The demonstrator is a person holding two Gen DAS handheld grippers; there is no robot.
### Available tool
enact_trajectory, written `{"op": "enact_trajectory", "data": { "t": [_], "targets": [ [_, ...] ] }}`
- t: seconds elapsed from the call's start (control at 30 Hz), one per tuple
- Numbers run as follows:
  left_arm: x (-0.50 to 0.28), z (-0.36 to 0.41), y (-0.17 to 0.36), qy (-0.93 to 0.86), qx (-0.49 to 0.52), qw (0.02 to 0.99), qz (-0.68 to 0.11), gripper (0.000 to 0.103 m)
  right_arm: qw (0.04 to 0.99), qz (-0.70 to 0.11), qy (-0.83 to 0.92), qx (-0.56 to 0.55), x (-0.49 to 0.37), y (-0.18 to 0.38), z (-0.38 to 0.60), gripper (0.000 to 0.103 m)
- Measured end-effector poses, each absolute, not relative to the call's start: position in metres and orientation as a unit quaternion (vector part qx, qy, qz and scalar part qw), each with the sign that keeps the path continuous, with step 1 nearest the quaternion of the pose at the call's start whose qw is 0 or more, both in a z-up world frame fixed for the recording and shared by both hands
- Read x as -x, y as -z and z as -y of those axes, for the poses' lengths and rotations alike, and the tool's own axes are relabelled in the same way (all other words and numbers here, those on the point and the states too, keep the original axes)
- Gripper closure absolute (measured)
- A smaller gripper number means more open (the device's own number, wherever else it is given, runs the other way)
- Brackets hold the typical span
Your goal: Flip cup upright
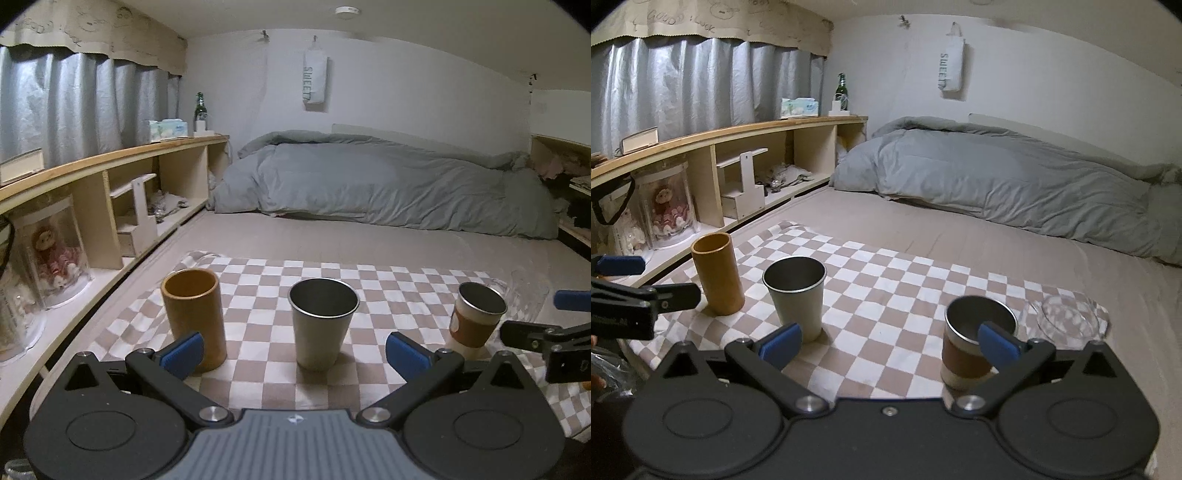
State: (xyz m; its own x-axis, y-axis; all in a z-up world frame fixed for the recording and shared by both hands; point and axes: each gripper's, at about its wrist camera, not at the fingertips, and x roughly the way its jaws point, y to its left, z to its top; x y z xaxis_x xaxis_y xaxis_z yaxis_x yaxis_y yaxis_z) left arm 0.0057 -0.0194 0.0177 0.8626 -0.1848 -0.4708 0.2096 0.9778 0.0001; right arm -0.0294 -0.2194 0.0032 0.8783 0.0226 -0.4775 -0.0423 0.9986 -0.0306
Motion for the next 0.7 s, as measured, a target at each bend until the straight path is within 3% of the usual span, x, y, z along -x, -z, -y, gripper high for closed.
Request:
{"op": "enact_trajectory", "data": {
  "t": [0.7],
  "targets": [
    [0.007,0.025,-0.010,0.049,-0.031,0.974,-0.218,0.000,0.979,-0.189,0.069,0.021,0.059,0.010,0.220,0.000]
  ]
}}
